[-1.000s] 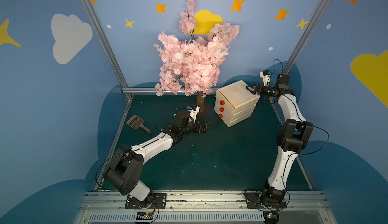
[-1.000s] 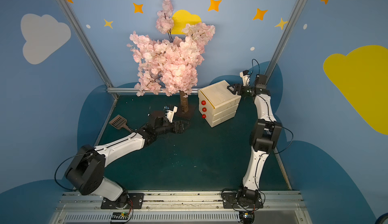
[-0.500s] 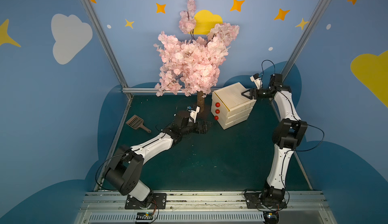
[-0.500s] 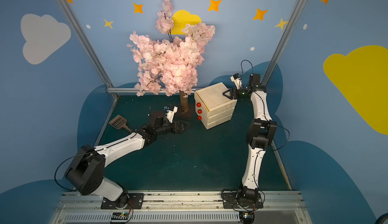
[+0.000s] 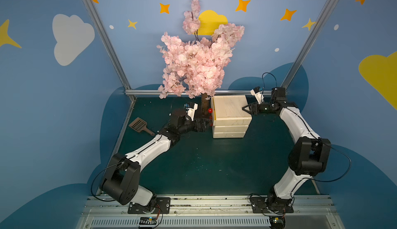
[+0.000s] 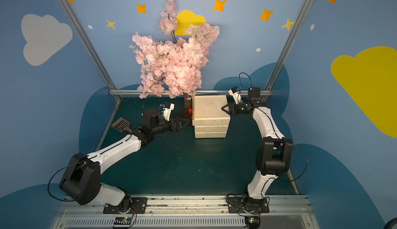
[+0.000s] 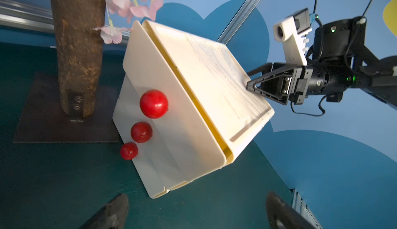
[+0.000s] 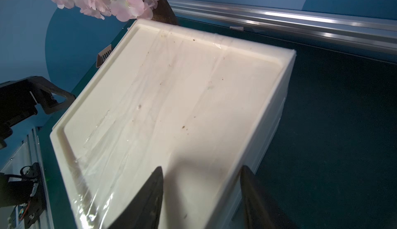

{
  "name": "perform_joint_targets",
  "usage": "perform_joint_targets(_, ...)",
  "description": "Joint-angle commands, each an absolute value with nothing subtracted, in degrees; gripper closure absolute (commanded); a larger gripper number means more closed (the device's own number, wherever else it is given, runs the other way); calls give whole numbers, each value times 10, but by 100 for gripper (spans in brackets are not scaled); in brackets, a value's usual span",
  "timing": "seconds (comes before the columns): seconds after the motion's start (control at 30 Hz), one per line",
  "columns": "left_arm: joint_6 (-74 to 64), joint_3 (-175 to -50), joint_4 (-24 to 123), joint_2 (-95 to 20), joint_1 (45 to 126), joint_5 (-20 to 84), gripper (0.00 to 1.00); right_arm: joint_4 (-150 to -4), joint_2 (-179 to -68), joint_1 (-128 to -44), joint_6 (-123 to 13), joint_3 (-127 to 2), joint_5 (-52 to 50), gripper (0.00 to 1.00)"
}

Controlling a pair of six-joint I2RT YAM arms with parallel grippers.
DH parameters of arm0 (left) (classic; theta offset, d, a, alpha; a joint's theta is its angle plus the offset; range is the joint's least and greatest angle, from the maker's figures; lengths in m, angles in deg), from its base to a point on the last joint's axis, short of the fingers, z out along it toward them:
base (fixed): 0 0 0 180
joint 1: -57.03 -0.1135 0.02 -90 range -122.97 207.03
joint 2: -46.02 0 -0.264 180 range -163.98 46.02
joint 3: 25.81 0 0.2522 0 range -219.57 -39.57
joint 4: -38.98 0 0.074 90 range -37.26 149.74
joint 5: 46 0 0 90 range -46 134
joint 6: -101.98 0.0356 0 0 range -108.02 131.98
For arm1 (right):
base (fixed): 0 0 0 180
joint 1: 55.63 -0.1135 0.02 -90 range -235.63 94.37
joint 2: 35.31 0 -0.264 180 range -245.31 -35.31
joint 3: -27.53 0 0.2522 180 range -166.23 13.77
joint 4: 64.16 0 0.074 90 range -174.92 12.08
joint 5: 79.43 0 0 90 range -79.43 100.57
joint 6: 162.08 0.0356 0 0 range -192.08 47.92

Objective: Take the sponge out of the drawer
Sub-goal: Move the storage box to the center of the board.

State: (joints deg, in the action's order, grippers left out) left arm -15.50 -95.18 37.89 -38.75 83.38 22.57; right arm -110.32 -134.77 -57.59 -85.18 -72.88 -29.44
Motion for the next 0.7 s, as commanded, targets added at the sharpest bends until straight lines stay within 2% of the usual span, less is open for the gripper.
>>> perform_joint_targets(0.0, -144, -983, 390, -404, 830, 185, 1, -1176, -1359, -644, -836, -647, -263, 47)
perform_joint_targets(0.17, -152, -1023, 389, -453, 831, 134, 1, -1180, -1311, -659, -808, -619, -199, 44)
perform_joint_targets(0.23, -158, -1033, 384, -469, 831, 127, 1, -1199, -1308, -656, -799, -643, -162, 38)
perform_joint_targets(0.4, -146, -1073, 398, -506, 842, 136, 1, -1189, -1313, -635, -752, -703, -93, 34)
perform_joint_targets(0.5, -141, -1079, 397, -512, 854, 130, 1, -1162, -1323, -612, -727, -747, -63, 26)
perform_joint_targets(0.57, -139, -1077, 393, -512, 862, 130, 1, -1127, -1336, -593, -713, -769, -77, 23)
perform_joint_targets(0.67, -139, -1074, 392, -512, 873, 133, 1, -1017, -1368, -565, -729, -768, -199, 21)
